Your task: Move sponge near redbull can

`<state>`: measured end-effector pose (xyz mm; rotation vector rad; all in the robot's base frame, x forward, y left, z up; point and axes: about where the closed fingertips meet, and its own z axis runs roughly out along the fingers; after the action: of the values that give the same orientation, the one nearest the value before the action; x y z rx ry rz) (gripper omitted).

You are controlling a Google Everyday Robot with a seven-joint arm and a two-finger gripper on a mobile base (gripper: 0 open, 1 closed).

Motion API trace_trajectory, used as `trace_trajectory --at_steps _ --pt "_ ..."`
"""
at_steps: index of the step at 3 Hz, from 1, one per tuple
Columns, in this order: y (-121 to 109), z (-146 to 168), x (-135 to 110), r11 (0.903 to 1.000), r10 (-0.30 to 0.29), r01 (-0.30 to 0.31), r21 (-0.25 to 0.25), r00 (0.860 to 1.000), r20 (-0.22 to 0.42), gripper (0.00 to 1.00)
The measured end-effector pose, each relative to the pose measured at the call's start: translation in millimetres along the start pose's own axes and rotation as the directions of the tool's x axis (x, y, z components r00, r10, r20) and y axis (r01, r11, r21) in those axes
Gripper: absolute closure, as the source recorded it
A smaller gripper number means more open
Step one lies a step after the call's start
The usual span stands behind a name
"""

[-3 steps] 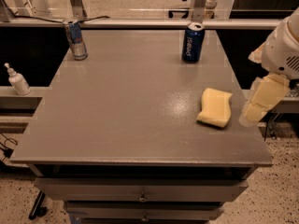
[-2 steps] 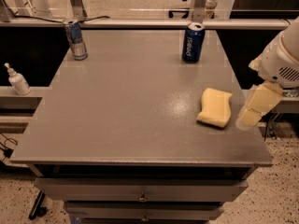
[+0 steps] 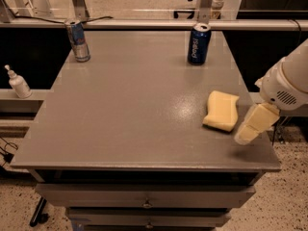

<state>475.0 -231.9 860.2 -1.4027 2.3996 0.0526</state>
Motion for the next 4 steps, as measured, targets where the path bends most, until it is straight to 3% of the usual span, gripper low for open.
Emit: trace_trajectory --at_steps 2,3,4 --pt "-3.4 28.2 -10.3 0.995 0.1 -0.1 -0.006 0.992 0.075 0.0" --pt "-3.2 33.6 -20.3 0.9905 0.137 -0.136 -0.019 0.986 0.092 0.15" --pt "-2.1 37.2 -21.7 0.9865 0.163 -0.161 -0.028 0.982 0.093 0.38"
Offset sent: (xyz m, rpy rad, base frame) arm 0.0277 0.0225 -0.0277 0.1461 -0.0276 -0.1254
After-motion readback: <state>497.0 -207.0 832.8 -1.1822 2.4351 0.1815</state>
